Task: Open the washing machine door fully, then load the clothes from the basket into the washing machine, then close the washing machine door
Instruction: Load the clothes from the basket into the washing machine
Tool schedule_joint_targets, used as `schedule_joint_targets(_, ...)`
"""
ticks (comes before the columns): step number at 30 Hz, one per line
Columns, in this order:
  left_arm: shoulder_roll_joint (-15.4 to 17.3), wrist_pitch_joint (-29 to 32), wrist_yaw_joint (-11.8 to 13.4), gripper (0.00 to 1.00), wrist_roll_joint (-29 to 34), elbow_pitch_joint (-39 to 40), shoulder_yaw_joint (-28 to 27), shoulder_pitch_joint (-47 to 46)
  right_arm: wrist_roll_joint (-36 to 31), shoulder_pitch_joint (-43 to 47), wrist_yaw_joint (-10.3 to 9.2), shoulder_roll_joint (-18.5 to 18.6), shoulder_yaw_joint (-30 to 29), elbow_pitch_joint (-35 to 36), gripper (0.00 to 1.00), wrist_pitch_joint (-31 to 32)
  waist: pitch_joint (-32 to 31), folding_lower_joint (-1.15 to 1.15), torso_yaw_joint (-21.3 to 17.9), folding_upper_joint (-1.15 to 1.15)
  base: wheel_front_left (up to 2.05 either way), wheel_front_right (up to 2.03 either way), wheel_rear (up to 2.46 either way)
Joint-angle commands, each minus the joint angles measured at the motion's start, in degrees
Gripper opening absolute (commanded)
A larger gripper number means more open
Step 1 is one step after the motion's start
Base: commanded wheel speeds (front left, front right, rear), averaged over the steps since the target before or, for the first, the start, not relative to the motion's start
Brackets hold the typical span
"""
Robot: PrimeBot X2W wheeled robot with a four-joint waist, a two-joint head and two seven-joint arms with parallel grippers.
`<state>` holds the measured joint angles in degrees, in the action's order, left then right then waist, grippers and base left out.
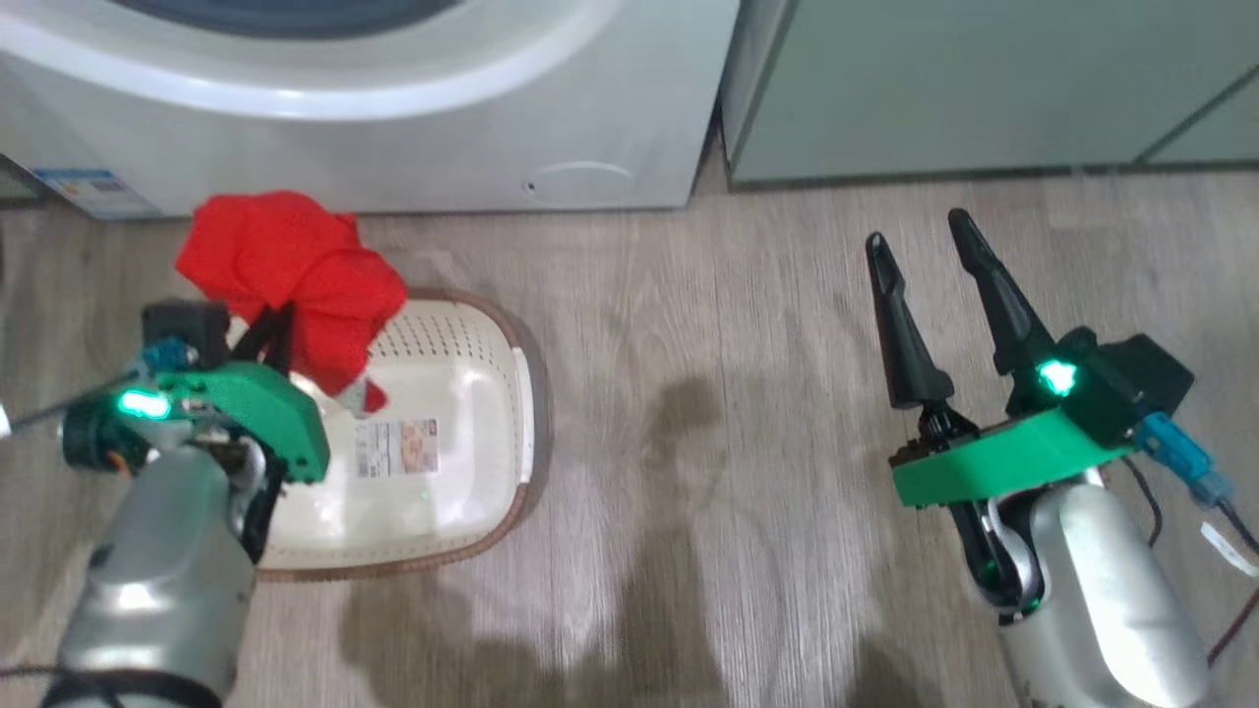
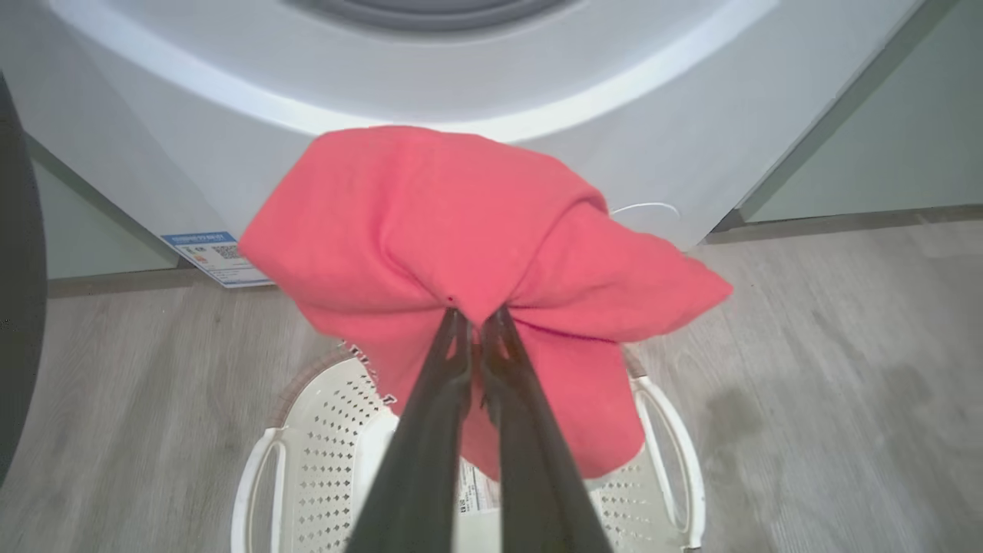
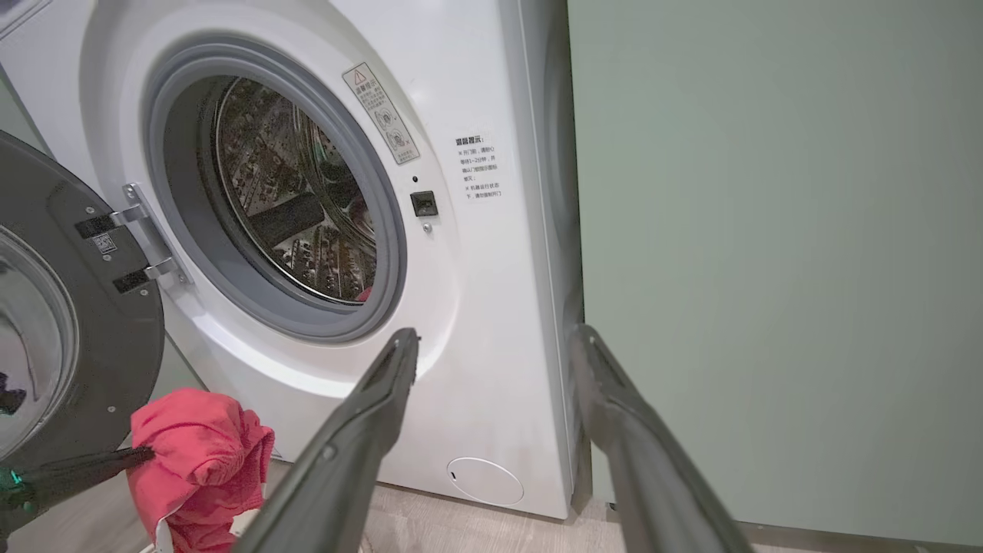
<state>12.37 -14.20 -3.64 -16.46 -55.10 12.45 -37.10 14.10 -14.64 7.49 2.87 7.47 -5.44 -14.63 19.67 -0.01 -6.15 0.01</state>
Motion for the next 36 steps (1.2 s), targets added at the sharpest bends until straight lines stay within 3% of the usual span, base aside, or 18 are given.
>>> schedule_joint_targets(1,1.37,-0.78,-0.27,0.0,0.42,2.26,-2.15,0.21,-0.34,0.72,0.0,0.0,0.91,1.47,1.0,-0.37,-1.92,0.01,0.87,-0.01,0.0,0.0,0.0)
schedule_joint_targets(7,-0.05,-0.79,-1.06,0.0,1.31,14.25,-4.67,6.69,-0.42,2.43,0.0,0.0,0.21,1.07,1.0,-0.37,-5.08,0.01,1.51,-0.01,0.0,0.0,0.0)
schedule_joint_targets(20,-6.68,-0.79,-3.23,0.0,3.24,37.29,-9.27,22.44,-0.72,6.98,0.0,0.0,-1.31,0.83,1.0,-0.37,-12.26,0.01,2.59,-0.01,0.0,0.0,0.0)
schedule_joint_targets(27,-8.77,-0.8,-3.64,0.0,3.41,44.06,-9.53,27.39,-0.9,8.0,0.0,0.0,-1.25,0.58,1.0,-0.37,-14.12,0.01,2.59,-0.01,0.0,0.0,0.0)
schedule_joint_targets(36,-9.32,-0.8,-3.81,0.0,4.45,46.4,-9.14,30.42,-0.94,8.54,0.0,0.0,-1.18,0.51,1.0,-0.37,-15.05,0.01,2.25,-0.01,0.0,0.0,0.0)
